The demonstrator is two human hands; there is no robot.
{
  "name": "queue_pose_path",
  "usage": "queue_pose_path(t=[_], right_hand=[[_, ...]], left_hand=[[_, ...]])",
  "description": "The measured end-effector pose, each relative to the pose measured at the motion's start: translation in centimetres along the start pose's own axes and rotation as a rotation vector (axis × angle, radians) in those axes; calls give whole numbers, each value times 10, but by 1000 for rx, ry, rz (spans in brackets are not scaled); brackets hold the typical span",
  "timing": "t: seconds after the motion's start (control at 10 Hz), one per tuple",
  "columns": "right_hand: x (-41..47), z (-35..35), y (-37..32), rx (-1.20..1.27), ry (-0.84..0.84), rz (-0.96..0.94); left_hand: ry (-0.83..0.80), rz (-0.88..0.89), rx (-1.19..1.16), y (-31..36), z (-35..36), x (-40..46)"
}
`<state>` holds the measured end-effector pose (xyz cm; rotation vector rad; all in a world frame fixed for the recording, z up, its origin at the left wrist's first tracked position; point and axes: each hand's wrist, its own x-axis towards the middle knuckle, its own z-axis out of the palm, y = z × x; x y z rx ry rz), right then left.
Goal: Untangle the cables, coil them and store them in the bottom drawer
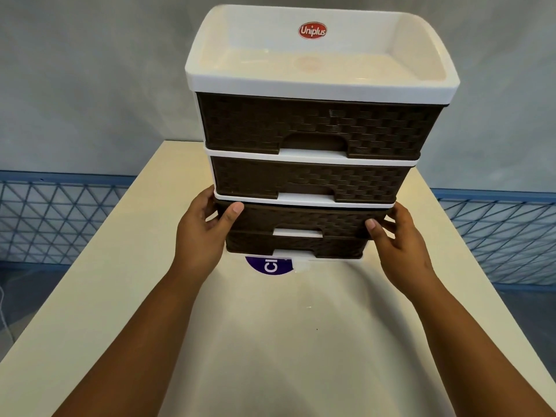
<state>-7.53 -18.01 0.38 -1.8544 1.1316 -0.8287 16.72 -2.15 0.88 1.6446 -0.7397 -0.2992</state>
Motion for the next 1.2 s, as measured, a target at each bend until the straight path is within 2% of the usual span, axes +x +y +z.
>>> queue_pose_path(t=[0.4, 0.8, 1.0, 1.1, 1.2], right_hand=[[11, 0, 0, -81, 28, 29], [5, -3, 3, 12, -5, 10], [0, -15, 4, -69, -46, 83], [-9, -27, -1, -126, -12, 116], [-22, -41, -18, -184, 130, 44]], left_hand=[[103, -23, 51, -1, 5, 3], [67, -31, 89, 4, 5, -5], [-1, -80, 167, 14, 5, -10], [12, -132, 273, 28, 5, -15], [95, -23, 386, 49, -5, -25]])
